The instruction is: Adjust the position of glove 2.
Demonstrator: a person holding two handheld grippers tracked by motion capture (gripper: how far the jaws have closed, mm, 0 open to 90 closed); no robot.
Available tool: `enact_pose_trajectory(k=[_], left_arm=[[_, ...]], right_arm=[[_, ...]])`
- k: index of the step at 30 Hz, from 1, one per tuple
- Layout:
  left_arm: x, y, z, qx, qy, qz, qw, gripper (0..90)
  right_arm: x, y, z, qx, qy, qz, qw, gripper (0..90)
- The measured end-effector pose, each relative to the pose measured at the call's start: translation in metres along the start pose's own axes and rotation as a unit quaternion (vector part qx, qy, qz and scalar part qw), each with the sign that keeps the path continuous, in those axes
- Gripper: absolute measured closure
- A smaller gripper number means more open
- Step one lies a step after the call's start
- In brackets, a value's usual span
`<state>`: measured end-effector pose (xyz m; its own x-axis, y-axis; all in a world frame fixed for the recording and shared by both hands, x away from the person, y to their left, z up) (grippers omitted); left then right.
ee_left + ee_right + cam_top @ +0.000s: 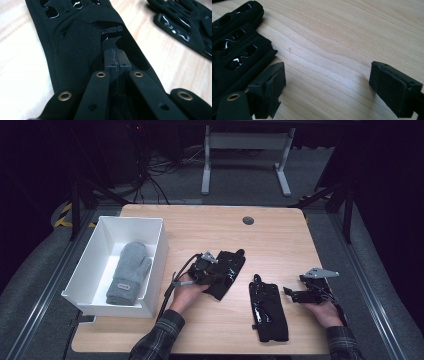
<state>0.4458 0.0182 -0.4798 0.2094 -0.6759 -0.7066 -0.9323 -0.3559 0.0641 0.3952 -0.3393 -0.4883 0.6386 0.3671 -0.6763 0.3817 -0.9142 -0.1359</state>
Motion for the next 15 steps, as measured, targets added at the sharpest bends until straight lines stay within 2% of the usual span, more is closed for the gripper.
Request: enact_pose_trajectory(k=[15], left_arm=[[-0.02, 0.039, 0.021, 0.02, -0.025, 0.024, 0.9992, 90.0]], right_arm=[[0.0, 0.0, 0.0, 0.0, 0.0, 0.0, 1.0, 14.3]])
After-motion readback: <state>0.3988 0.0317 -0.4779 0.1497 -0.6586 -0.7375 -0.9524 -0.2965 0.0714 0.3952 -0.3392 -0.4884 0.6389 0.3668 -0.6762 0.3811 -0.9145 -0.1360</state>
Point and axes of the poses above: each handheld gripper's, and its own axes: x roughly forward along the jaws, z roughly out of its underside, y roughly to its right, the point moved 3 cm from there along x, roughly forward along the jaws, and after that the axes turned 13 degrees about x, right-handed, at the moved point
